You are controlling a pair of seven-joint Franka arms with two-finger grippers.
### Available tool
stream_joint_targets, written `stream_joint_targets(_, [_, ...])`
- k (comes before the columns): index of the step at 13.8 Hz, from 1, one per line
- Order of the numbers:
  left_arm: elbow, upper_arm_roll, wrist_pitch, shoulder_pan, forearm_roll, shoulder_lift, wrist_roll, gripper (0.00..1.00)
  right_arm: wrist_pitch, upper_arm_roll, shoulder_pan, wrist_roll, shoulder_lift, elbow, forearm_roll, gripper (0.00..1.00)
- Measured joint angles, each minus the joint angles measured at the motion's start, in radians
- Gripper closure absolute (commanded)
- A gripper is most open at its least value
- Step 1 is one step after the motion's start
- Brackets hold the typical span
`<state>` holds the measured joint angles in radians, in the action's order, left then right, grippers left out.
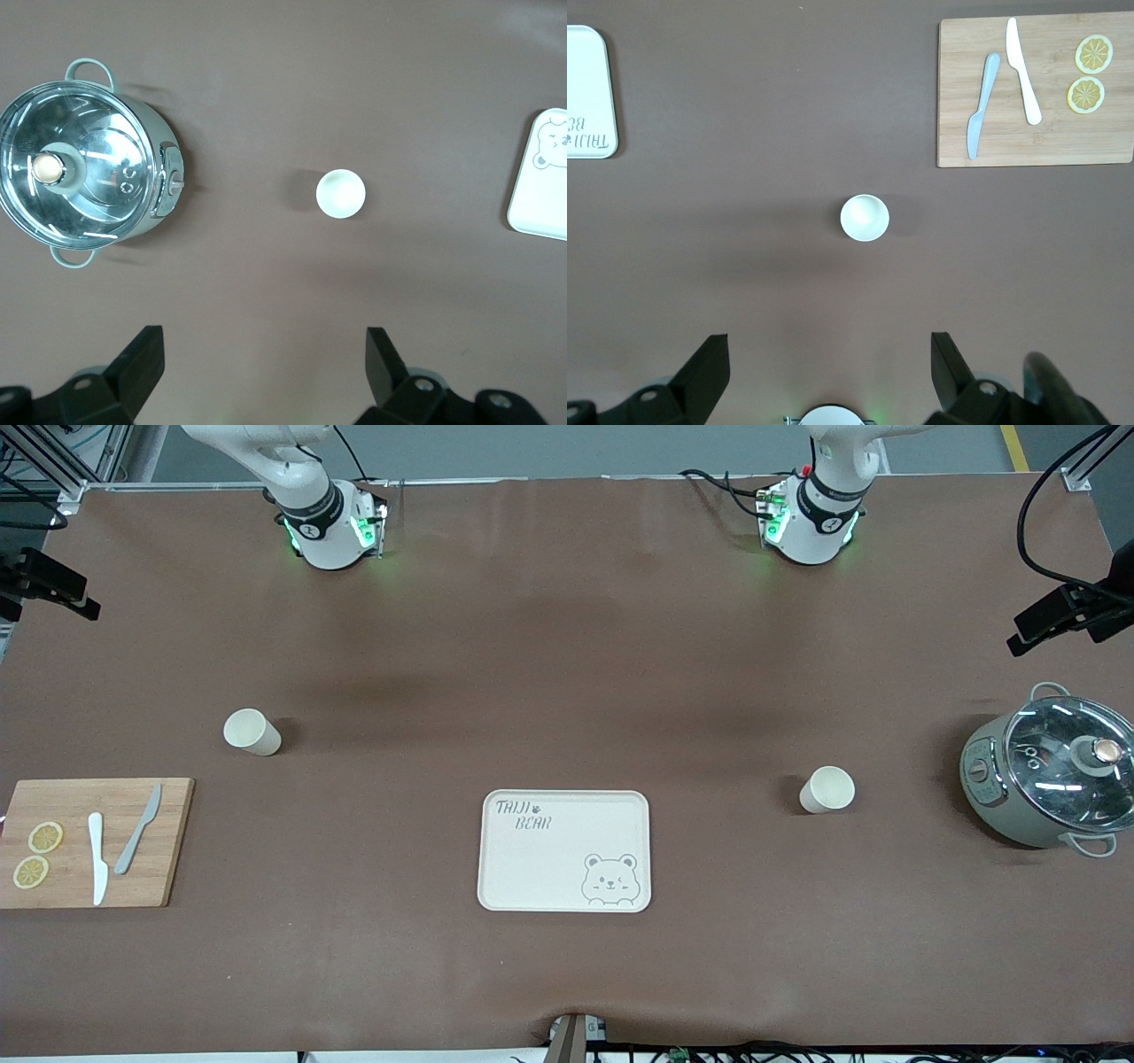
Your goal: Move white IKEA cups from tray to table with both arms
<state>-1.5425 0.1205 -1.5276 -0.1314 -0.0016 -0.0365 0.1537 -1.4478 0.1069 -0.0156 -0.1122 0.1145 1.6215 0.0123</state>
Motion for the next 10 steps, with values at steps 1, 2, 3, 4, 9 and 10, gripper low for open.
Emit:
stream_joint_targets(1, [-0.001,0.001,0.002,0.001,0.000,0.000,0.000,0.00,0.000,0.000,0.000,0.000,0.000,0.000,0.000,0.00])
stream_joint_targets(2, [-0.001,0.002,0.004,0.001,0.000,0.000,0.000,0.00,0.000,0.000,0.000,0.000,0.000,0.000,0.000,0.00])
stream_joint_targets(3, [-0.001,0.003,0.008,0.001,0.000,0.000,0.000,0.00,0.000,0.000,0.000,0.000,0.000,0.000,0.000,0.00])
stream_joint_targets(4, [-0.001,0.004,0.013,0.001,0.000,0.000,0.000,0.00,0.000,0.000,0.000,0.000,0.000,0.000,0.000,0.00])
stream_joint_targets(9, [0.001,0.012,0.036,0.005,0.000,-0.002,0.000,0.00,0.000,0.001,0.000,0.000,0.000,0.000,0.000,0.00])
stream_joint_targets(10, [0.001,0.020,0.037,0.005,0.000,-0.003,0.000,0.00,0.000,0.001,0.000,0.000,0.000,0.000,0.000,0.00])
